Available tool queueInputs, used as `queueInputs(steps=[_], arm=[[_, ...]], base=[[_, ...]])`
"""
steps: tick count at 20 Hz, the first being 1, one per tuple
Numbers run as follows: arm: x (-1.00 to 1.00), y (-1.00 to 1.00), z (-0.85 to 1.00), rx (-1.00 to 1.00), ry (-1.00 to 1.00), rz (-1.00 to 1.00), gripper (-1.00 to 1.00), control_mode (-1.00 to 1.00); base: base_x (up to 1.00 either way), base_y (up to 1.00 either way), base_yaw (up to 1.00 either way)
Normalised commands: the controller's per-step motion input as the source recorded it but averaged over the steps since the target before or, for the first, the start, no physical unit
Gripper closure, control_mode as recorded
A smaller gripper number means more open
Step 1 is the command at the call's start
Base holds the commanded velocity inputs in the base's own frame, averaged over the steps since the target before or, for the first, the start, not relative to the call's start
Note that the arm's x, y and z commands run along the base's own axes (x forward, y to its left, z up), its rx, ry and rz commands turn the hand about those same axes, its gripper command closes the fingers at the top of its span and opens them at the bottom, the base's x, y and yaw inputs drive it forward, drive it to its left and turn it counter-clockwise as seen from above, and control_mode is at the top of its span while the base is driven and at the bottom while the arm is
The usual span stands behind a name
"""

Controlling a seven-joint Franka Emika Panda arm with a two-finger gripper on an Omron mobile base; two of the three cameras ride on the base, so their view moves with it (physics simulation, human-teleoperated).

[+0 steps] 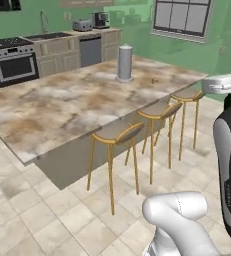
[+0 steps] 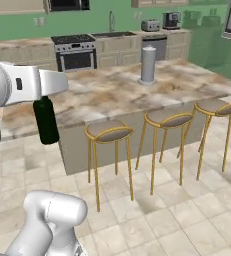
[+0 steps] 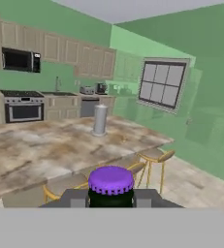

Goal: Get the candle and the beer from the cabinet and move them to the dining counter.

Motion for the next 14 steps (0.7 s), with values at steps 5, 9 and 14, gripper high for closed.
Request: queueInputs(steps=[5, 9, 14], arm=[[0.00, 0.00, 0.00, 0.00, 0.00, 0.00, 1.00, 1.00], [0.00, 0.00, 0.00, 0.00, 0.00, 0.00, 1.00, 1.00], [0.00, 0.00, 0.00, 0.00, 0.00, 0.00, 1.00, 1.00]], base=[[0.78, -0.48, 0.60], [0.74, -0.49, 0.57], [0.64, -0.56, 0.51]])
